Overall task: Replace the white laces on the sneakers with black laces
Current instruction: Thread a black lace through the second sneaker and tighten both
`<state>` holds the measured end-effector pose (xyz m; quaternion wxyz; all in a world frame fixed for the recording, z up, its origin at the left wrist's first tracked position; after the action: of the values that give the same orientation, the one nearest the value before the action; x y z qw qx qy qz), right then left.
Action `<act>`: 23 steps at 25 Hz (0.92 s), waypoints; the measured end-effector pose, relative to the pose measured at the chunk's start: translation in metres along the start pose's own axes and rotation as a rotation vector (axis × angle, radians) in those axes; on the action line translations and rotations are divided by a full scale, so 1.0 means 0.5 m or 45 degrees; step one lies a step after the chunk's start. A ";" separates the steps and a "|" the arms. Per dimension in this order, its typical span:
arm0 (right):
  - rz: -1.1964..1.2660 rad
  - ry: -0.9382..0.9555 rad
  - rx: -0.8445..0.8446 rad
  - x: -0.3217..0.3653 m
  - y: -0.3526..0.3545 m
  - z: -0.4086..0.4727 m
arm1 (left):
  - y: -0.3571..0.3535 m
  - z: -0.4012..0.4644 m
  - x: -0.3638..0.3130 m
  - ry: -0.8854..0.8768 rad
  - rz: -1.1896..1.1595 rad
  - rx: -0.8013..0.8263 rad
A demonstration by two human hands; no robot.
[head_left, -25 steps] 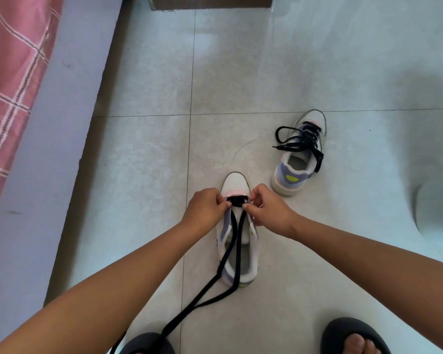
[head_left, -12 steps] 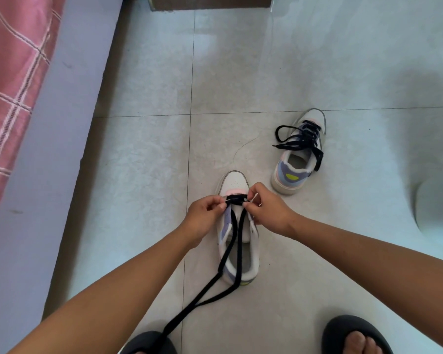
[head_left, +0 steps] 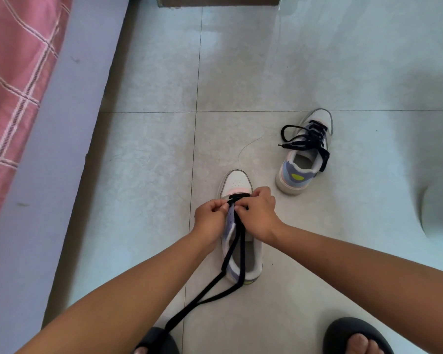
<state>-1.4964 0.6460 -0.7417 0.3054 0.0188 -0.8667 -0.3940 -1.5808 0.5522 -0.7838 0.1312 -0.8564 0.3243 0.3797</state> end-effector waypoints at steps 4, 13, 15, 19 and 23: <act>0.154 -0.136 0.098 -0.019 -0.011 0.009 | -0.016 0.010 0.003 0.019 -0.006 0.249; -0.091 0.008 0.125 -0.004 -0.011 0.023 | 0.030 -0.013 -0.019 -0.194 0.138 0.121; -0.096 0.028 0.105 -0.005 -0.011 0.022 | 0.025 -0.015 -0.028 -0.200 0.158 0.154; -0.153 0.117 -0.004 0.010 -0.003 0.013 | 0.016 -0.011 -0.029 -0.167 0.184 0.100; -0.234 0.185 0.012 0.020 -0.009 -0.001 | 0.003 -0.016 -0.020 -0.115 0.176 0.059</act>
<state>-1.5053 0.6398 -0.7393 0.3298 0.1281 -0.8388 -0.4138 -1.5825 0.5518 -0.7712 0.1389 -0.8107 0.3852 0.4185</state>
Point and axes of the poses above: each hand's wrist, its own z-axis towards the middle knuckle, its own y-axis out of the back of the hand, x = y × z, the point moved 10 cm from there along z, towards the middle knuckle, and after that the axes turned 7 degrees about -z, right-handed, at the moved point
